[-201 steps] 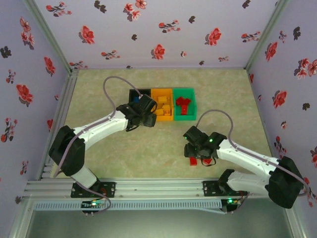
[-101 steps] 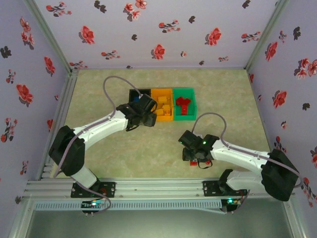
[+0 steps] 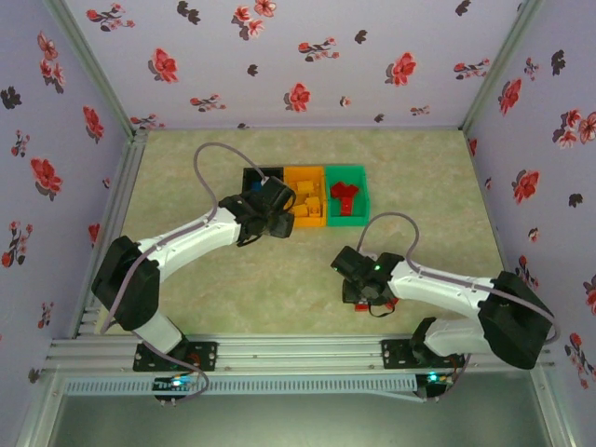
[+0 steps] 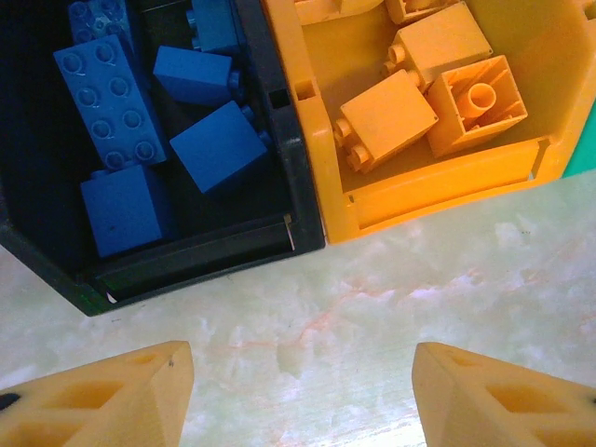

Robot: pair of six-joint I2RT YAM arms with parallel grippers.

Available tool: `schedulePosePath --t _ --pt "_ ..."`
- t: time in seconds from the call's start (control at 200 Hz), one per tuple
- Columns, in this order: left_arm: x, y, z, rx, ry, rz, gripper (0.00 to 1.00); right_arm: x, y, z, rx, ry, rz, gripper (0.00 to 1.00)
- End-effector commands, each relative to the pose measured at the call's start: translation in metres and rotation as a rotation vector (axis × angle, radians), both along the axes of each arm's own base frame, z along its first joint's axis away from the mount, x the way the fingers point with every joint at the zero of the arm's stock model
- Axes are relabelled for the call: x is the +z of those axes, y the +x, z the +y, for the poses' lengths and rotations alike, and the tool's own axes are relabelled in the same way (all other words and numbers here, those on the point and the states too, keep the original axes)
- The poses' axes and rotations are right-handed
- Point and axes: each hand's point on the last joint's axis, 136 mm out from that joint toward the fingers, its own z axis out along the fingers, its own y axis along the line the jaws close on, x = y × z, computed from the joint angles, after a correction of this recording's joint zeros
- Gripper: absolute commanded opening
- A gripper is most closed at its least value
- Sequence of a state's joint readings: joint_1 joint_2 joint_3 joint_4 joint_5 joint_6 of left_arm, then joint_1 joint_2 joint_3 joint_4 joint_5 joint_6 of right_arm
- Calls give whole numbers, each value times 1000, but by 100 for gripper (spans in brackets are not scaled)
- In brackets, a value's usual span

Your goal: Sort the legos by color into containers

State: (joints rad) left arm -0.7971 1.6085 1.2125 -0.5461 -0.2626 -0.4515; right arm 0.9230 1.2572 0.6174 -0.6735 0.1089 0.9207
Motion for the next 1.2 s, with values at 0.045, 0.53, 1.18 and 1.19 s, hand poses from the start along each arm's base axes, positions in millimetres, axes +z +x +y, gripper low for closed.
schedulePosePath --t 0.045,0.53,1.18,1.19 --pt "12 2 9 29 -7 -33 63 -8 -2 -5 -10 -35 3 46" --pt "18 -5 18 33 -7 -47 63 4 11 0 18 -61 -37 29" --pt "16 -32 19 29 -36 -15 63 103 197 12 53 -55 -270 25" --pt "16 -32 19 28 -37 -15 63 105 201 12 51 -52 -275 25"
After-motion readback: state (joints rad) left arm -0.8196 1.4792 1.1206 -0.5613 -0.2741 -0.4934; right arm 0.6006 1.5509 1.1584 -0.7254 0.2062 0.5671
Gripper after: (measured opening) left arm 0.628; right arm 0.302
